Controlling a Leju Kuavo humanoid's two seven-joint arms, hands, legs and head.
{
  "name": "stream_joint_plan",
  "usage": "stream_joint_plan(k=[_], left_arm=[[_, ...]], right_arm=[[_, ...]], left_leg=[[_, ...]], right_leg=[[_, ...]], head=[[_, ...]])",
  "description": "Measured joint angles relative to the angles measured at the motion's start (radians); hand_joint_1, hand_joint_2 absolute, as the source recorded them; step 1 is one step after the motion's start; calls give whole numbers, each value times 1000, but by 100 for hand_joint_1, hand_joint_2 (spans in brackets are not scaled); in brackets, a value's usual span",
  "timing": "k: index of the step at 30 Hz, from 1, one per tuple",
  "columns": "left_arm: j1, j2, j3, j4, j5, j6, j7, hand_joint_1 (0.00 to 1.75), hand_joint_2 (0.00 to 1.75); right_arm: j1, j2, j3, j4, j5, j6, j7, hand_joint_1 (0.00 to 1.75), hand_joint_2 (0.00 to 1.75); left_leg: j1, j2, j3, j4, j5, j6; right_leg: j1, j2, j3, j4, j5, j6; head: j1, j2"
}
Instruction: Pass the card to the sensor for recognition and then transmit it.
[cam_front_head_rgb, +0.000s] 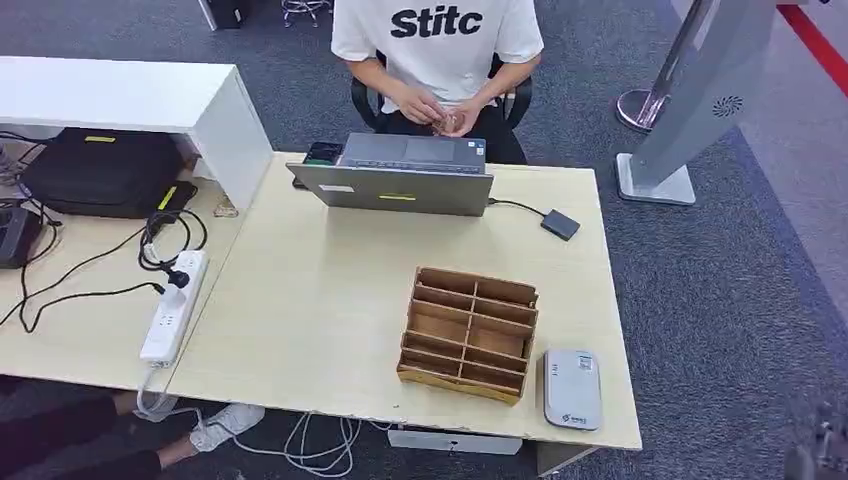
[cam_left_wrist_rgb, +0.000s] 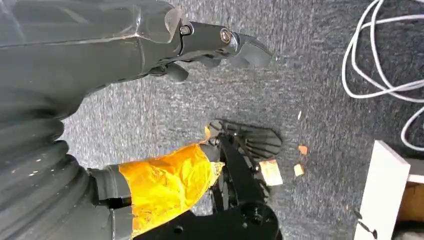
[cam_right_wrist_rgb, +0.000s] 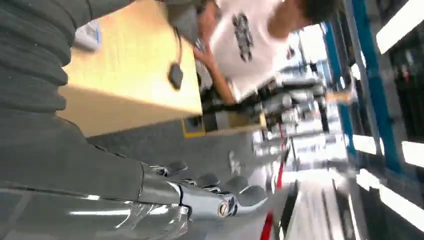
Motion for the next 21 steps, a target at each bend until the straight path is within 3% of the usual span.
stream_joint_plan(k=[6,11,18,21], left_arm=[[1,-4,0,0,-17,0,0,0,175],[1,-4,0,0,-32,11,11,0,175],[-1,-3,0,1,-65,15,30,0,175],[-3,-2,-1,1,-73,14,33,0,175]], right_arm=[[41,-47,264,-66,162,-135,-32,0,175],[33,-100,463,-59,285,-255,9,0,175],[-100,-174,719,4,582,-508,79,0,175],[-179,-191,796,38,637,-545,110,0,175]], left_leg=[[1,0,0,0,0,0],[1,0,0,0,0,0],[1,1,1,0,1,-1],[2,0,1,0,1,-1]], right_leg=[[1,0,0,0,0,0],[1,0,1,0,0,0],[1,1,0,0,1,0],[2,0,1,0,1,-1]], head=[[0,0],[0,0],[0,0],[0,0]])
